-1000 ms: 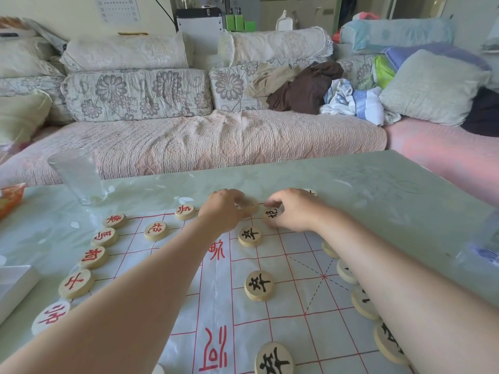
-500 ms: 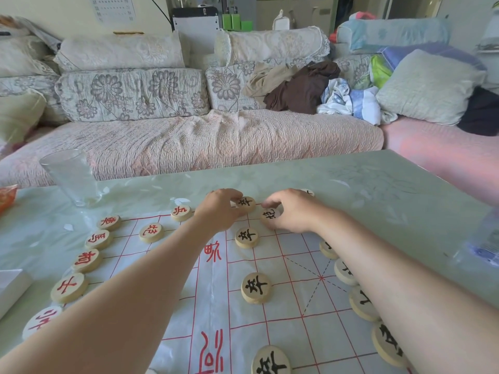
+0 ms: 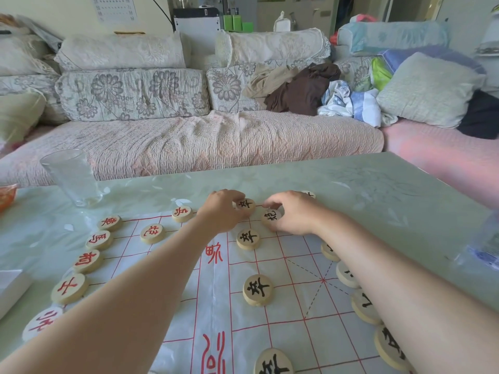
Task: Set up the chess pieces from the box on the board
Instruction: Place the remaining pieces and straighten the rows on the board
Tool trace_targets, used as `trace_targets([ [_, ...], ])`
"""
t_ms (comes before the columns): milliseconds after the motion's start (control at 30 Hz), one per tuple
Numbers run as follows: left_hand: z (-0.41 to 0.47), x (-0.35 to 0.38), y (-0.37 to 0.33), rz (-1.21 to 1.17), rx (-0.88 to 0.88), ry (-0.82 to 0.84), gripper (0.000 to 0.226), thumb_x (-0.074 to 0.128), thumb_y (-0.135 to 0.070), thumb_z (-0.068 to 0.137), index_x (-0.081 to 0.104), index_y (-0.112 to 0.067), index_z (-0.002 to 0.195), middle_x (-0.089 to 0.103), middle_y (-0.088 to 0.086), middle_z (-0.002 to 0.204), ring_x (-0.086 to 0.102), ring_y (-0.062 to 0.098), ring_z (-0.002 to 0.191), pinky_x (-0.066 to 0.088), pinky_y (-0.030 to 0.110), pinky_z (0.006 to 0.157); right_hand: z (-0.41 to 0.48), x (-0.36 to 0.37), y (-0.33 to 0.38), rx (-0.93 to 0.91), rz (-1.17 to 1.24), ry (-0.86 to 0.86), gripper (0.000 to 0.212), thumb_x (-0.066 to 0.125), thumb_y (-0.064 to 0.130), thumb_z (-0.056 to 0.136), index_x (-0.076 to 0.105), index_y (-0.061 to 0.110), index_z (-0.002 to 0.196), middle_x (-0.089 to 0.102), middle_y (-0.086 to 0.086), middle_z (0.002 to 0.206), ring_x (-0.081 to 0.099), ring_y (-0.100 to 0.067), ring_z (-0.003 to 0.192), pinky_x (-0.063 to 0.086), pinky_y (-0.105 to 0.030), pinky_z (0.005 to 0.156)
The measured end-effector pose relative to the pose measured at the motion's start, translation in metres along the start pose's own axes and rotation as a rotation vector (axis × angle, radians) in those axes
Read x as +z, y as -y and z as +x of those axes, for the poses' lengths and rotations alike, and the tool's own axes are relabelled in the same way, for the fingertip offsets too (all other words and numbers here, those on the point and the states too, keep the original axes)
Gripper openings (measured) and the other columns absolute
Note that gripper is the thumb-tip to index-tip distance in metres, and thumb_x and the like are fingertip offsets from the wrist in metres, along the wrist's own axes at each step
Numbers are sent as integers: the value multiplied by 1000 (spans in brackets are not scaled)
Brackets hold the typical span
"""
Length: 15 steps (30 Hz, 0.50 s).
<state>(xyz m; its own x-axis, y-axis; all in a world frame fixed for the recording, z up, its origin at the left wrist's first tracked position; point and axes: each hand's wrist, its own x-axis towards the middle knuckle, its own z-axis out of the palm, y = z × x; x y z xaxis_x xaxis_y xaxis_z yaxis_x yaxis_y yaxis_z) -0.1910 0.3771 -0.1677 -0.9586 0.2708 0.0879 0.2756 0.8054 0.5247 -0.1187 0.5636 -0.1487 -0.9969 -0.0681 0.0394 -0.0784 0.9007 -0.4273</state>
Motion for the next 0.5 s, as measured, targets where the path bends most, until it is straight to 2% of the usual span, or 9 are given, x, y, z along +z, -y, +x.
trace_targets([
  [233, -2, -4, 1, -7, 10, 34, 59, 69, -49, 78, 55, -27, 131, 57, -7, 130, 49, 18, 118, 44, 37, 100, 0, 0, 3, 4, -14, 4, 47, 69, 48, 82, 61, 36, 126, 62, 11, 124, 57, -13, 114, 47, -29, 96],
  [367, -4, -8, -6, 104, 22, 28, 66, 65, -54, 79, 47, -28, 137, 44, -1, 142, 38, 21, 130, 42, 40, 103, 0, -11, -4, 41, 96, 5, 59, 76, 42, 79, 56, 36, 134, 60, 15, 124, 56, -9, 111, 41, -25, 91],
  [433, -4, -11, -15, 120, 68, -24, 59, 62, -50, 83, 48, -28, 136, 45, -1, 139, 37, 21, 129, 39, 38, 104, 3, -25, -16, 70, 180, -87, 51, 74, 41, 83, 58, 36, 131, 62, 15, 119, 60, -7, 99, 44, -26, 85],
  [500, -2, -10, -27, 80, 121, -62, 49, 62, -41, 86, 52, -27, 133, 52, -3, 129, 44, 20, 121, 41, 38, 100, 5, -37, -33, 117, 213, -191, 38, 70, 35, 87, 62, 34, 125, 64, 14, 114, 61, -7, 89, 46, -27, 81],
])
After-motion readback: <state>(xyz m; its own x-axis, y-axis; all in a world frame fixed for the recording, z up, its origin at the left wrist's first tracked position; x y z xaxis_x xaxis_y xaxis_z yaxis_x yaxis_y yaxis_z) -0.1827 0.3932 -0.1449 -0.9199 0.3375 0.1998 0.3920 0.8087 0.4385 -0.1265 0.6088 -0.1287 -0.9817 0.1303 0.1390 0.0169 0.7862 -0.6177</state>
